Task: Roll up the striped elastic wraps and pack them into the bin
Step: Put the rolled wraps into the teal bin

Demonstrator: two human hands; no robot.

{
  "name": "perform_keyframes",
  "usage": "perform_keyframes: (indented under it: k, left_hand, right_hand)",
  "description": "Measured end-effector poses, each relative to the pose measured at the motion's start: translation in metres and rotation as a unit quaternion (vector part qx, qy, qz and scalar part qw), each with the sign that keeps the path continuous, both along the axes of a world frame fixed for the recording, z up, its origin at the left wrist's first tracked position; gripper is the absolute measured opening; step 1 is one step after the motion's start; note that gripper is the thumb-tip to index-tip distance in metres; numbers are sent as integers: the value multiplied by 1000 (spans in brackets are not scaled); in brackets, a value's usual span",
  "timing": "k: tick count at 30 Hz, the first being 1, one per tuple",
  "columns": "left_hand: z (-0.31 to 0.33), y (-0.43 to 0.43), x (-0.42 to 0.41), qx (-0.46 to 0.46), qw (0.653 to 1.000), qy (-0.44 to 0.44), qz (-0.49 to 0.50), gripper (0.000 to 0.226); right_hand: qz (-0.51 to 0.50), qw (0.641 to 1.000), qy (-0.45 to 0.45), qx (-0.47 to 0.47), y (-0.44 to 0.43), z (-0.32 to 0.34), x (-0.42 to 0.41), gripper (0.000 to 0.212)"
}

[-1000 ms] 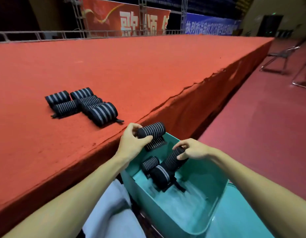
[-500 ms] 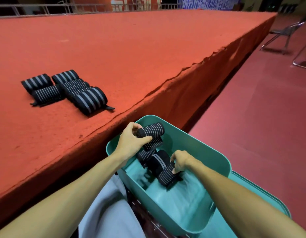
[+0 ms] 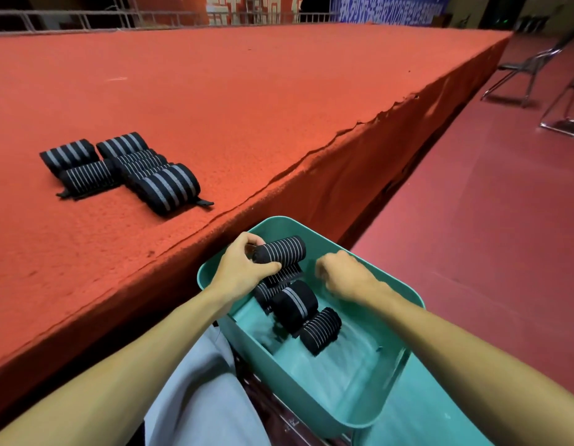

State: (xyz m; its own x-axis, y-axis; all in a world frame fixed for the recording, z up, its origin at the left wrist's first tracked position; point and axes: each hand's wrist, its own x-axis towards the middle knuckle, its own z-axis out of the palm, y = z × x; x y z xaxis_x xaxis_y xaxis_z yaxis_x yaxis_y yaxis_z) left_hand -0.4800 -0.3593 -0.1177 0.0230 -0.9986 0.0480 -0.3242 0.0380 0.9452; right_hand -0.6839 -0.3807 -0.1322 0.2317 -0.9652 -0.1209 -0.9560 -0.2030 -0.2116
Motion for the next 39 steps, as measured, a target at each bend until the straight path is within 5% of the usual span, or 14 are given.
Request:
perform_keyframes:
  k: [3,6,9,12,15,18,23,30,39]
  left_hand:
    - [5,4,0,-12,1000,2,-7,38]
    - [10,10,-1,-24,999,15,-24,42]
    - [9,13,0,-30,999,12,-41,47]
    - [4,12,2,-23,998,-7,-52,49]
    - [-1,13,-3,4,995,-42,-94,47]
    - [-9,15,-13,35,983,-76,-165,48]
    - [-12,11,-21,75,936,-210,-272,34]
    - [-7,7,-7,53,958,-153,-239,15]
    - [-3,4,-3,33,965,-121,-230,8]
  right_hand:
    - [-21,972,-230,-30,0,22,0,26]
    - [-46,870,-464,160,4,38,8,37]
    - [-26,806,-549,218,9,43,11,27]
    - [-5,779,-576,250,12,45,3,25]
    - [-17,788,-548,280,13,43,-12,27]
    - [-17,846,-463,265,13,34,-24,26]
    - [63,967,-84,234,14,18,-32,42]
    - [62,946,152,280,11,-33,-27,53]
    - [67,961,171,205,12,-64,-21,46]
